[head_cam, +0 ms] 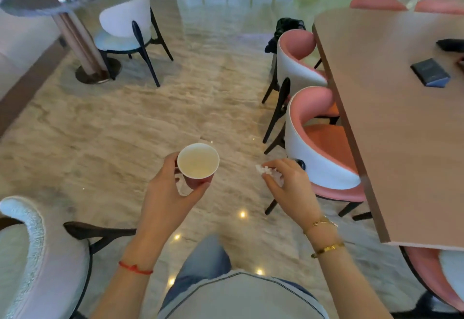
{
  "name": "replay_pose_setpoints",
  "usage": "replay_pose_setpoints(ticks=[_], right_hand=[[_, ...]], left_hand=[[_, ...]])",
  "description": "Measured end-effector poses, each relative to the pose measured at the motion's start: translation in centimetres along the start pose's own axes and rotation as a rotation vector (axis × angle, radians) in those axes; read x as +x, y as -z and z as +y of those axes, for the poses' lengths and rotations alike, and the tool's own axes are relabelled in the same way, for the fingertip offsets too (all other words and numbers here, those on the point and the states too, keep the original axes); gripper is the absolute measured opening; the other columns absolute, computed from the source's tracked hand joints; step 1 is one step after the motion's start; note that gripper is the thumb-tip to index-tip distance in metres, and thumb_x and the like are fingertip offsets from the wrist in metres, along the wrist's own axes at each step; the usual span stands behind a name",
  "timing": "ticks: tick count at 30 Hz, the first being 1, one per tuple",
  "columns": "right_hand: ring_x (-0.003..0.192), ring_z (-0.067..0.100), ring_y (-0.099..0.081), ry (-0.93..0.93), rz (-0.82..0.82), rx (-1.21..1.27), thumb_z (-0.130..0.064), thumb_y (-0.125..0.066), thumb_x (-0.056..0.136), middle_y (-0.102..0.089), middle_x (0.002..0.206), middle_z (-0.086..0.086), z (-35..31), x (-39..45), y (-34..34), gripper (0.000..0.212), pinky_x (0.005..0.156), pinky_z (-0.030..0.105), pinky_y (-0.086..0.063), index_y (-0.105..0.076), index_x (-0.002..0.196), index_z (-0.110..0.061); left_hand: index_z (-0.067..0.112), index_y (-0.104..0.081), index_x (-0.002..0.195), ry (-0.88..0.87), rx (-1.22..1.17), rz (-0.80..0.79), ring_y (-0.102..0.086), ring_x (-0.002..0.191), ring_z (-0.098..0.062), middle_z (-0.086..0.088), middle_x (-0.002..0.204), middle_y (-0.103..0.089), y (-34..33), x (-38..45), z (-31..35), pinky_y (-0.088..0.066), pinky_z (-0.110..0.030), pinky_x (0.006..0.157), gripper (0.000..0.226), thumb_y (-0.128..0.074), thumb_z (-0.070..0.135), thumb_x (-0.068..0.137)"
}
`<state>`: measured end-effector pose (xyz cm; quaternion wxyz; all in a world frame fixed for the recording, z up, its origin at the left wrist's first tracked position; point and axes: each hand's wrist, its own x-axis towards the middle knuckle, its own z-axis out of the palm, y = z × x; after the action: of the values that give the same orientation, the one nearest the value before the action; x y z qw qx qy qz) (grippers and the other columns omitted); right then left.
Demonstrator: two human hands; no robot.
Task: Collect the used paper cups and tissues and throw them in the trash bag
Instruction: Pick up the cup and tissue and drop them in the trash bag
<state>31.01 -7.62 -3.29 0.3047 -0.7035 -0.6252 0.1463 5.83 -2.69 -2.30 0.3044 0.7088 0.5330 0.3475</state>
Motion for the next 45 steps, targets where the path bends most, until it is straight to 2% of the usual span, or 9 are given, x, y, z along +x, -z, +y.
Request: replay_pose_setpoints(ticks=[4, 11, 15, 19, 22, 25, 30, 38, 45], right_hand=[[0.089, 0.005, -0.051, -0.005, -0.027, 0.001, -0.023, -0.062, 0.089, -0.060, 0.098, -0.007, 2.0, 7.7, -1.8, 0.018, 0.080, 0.016, -0.039, -0.065, 0.105, -0.018], [0.092, 0.006, -0.051, -0.025, -0.030, -0.007, -0.023, -0.062, 0.088, -0.058, 0.099, -0.008, 4.7, 23.4, -4.8, 0.020, 0.082, 0.017, -0.040, -0.064, 0.107, -0.018], [0.093, 0.006, -0.051, -0.028, 0.003, -0.027, -0.025, -0.061, 0.089, -0.057, 0.097, -0.011, 5.3, 34.3, -5.7, 0.019, 0.082, 0.020, -0.041, -0.063, 0.107, -0.020], [0.098, 0.007, -0.053, -0.063, 0.021, 0.006, -0.026, -0.061, 0.089, -0.060, 0.102, -0.008, 5.8, 44.0, -6.7, 0.021, 0.086, 0.021, -0.044, -0.063, 0.109, -0.020], [0.099, 0.008, -0.053, -0.083, 0.033, 0.017, -0.025, -0.060, 0.090, -0.059, 0.103, -0.009, 6.6, 49.8, -7.2, 0.020, 0.087, 0.023, -0.045, -0.062, 0.109, -0.020], [0.098, 0.009, -0.053, -0.108, 0.036, 0.015, -0.024, -0.060, 0.089, -0.058, 0.102, -0.008, 7.7, 55.0, -7.6, 0.019, 0.086, 0.023, -0.045, -0.063, 0.108, -0.019], [0.098, 0.011, -0.054, -0.141, 0.060, 0.027, -0.020, -0.063, 0.087, -0.061, 0.100, -0.004, 11.3, 64.1, -8.3, 0.021, 0.088, 0.025, -0.045, -0.064, 0.107, -0.015], [0.095, 0.013, -0.056, -0.143, 0.058, 0.033, -0.020, -0.063, 0.088, -0.061, 0.100, -0.003, 18.2, 83.5, -6.5, 0.018, 0.084, 0.025, -0.045, -0.064, 0.105, -0.014], [0.096, 0.014, -0.054, -0.115, 0.062, 0.003, -0.018, -0.062, 0.088, -0.061, 0.099, -0.002, 23.1, 100.2, -4.1, 0.017, 0.084, 0.027, -0.044, -0.064, 0.104, -0.014]], left_hand=[[0.036, -0.042, 0.123, 0.014, 0.003, 0.008, -0.054, 0.096, 0.016, 0.037, 0.101, -0.052, -1.6, 7.7, -1.6, -0.045, -0.008, 0.073, 0.068, -0.077, 0.050, 0.066], [0.038, -0.041, 0.122, 0.009, -0.005, 0.000, -0.054, 0.097, 0.012, 0.031, 0.107, -0.052, -3.6, 24.1, -4.7, -0.044, -0.009, 0.074, 0.066, -0.076, 0.051, 0.067], [0.040, -0.041, 0.121, -0.024, 0.005, -0.010, -0.053, 0.099, 0.014, 0.035, 0.107, -0.051, -3.7, 35.2, -5.6, -0.045, -0.010, 0.074, 0.066, -0.076, 0.052, 0.067], [0.041, -0.040, 0.120, -0.036, 0.021, -0.034, -0.055, 0.100, 0.007, 0.029, 0.111, -0.054, -3.9, 45.3, -6.6, -0.047, -0.013, 0.077, 0.065, -0.077, 0.052, 0.068], [0.043, -0.040, 0.116, -0.049, 0.027, -0.059, -0.054, 0.100, 0.008, 0.033, 0.109, -0.052, -4.5, 51.7, -7.2, -0.045, -0.006, 0.075, 0.062, -0.075, 0.055, 0.067], [0.044, -0.040, 0.116, -0.050, 0.017, -0.080, -0.055, 0.101, 0.008, 0.035, 0.108, -0.051, -5.5, 57.6, -7.6, -0.046, -0.010, 0.077, 0.061, -0.074, 0.055, 0.067], [0.043, -0.041, 0.119, -0.067, 0.005, -0.119, -0.053, 0.102, 0.010, 0.040, 0.107, -0.050, -8.9, 67.8, -8.5, -0.046, -0.009, 0.076, 0.063, -0.074, 0.054, 0.067], [0.037, -0.043, 0.122, -0.070, -0.005, -0.109, -0.057, 0.101, -0.001, 0.027, 0.111, -0.053, -16.2, 87.6, -7.6, -0.048, -0.016, 0.078, 0.067, -0.075, 0.054, 0.065], [0.036, -0.043, 0.123, -0.088, -0.015, -0.098, -0.055, 0.102, 0.005, 0.025, 0.114, -0.054, -21.4, 104.0, -5.9, -0.046, -0.011, 0.076, 0.067, -0.073, 0.056, 0.066]])
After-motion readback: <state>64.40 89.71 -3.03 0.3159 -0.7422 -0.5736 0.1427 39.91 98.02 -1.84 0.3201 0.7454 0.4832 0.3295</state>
